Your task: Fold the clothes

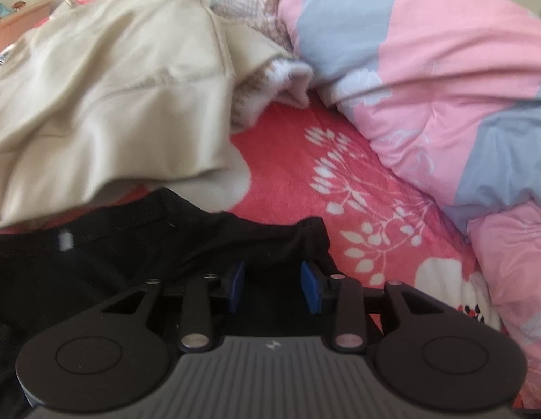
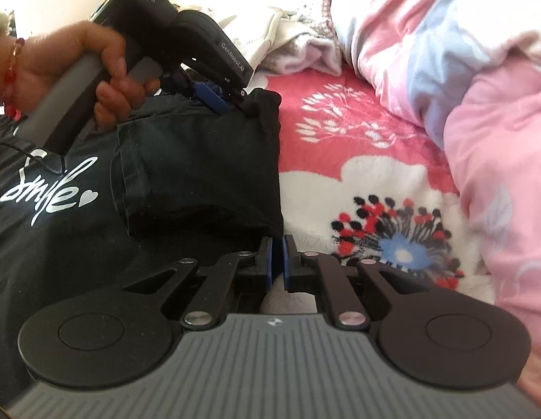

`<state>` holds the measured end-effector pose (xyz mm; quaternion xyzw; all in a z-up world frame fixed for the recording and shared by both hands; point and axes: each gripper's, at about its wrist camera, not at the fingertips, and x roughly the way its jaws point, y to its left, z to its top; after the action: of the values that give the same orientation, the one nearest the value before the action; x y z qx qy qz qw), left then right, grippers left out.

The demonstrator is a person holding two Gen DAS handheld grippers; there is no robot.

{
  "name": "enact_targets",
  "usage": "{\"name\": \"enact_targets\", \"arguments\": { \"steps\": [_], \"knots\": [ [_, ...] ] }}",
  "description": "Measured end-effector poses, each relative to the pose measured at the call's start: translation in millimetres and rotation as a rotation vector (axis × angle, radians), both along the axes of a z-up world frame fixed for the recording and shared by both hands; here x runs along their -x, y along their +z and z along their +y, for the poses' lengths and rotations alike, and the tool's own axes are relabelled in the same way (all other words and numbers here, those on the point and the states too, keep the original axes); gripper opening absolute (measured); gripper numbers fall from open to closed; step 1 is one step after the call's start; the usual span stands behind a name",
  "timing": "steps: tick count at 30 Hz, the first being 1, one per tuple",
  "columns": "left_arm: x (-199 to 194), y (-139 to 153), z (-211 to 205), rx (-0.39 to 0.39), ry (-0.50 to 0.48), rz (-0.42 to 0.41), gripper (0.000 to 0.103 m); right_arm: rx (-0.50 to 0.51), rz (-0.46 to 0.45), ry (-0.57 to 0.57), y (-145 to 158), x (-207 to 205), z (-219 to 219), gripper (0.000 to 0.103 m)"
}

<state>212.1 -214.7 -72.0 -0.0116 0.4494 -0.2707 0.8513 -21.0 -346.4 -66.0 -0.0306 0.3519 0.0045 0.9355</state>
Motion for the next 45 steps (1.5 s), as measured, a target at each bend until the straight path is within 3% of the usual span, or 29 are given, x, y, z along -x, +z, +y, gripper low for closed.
{"name": "enact_targets", "arguments": {
  "steps": [4,7,9,12,14,15,17,20,23,30,33,35,37,40,42,45],
  "knots": [
    [27,29,27,-0.001,-0.083,-0.070,0.038,-0.022,-0.013,-0.022,12,12,-8,0.005],
    [69,44,41,0.018,-0.262,-0.055,0.038,-0.068,-0.052,-0.054,26,11,-21,0.006],
    [102,45,37,-0.016,-0.411,-0.071,0.039,-0.140,-0.054,-0.078,32,0,-33,0.006],
    [146,35,23,-0.109,-0.581,-0.149,0.040,-0.384,0.019,-0.123,31,-28,-56,0.007],
    [161,21,15,-0.165,-0.600,-0.201,0.037,-0.603,0.100,-0.148,25,-52,-71,0.008],
    [163,14,14,-0.183,-0.587,-0.210,0.032,-0.651,0.111,-0.157,24,-63,-74,0.008],
    [167,2,12,-0.215,-0.553,-0.234,0.009,-0.727,0.129,-0.172,23,-86,-78,0.008],
    [168,-2,16,-0.209,-0.519,-0.248,0.005,-0.661,0.133,-0.133,26,-118,-67,0.008],
    [171,1,19,-0.228,-0.550,-0.271,0.004,-0.601,0.129,-0.111,23,-143,-59,0.008],
    [184,-1,25,-0.258,-0.597,-0.303,0.004,-0.547,0.123,-0.064,-13,-206,-58,0.004],
    [186,-1,25,-0.267,-0.603,-0.315,0.004,-0.558,0.067,-0.111,-11,-210,-66,0.000],
    [186,-1,25,-0.268,-0.605,-0.317,0.005,-0.564,0.029,-0.128,2,-202,-69,0.007],
    [185,-1,26,-0.263,-0.601,-0.310,0.006,-0.597,0.059,-0.074,9,-196,-67,0.007],
    [188,-1,29,-0.251,-0.591,-0.301,0.008,-0.602,0.149,-0.021,-7,-213,-55,0.005],
    [189,2,33,-0.239,-0.583,-0.287,0.014,-0.582,0.111,-0.089,-18,-223,-57,0.000],
    [188,16,50,-0.216,-0.584,-0.249,0.022,-0.654,0.016,-0.210,-3,-207,-75,0.007]
  ]
}}
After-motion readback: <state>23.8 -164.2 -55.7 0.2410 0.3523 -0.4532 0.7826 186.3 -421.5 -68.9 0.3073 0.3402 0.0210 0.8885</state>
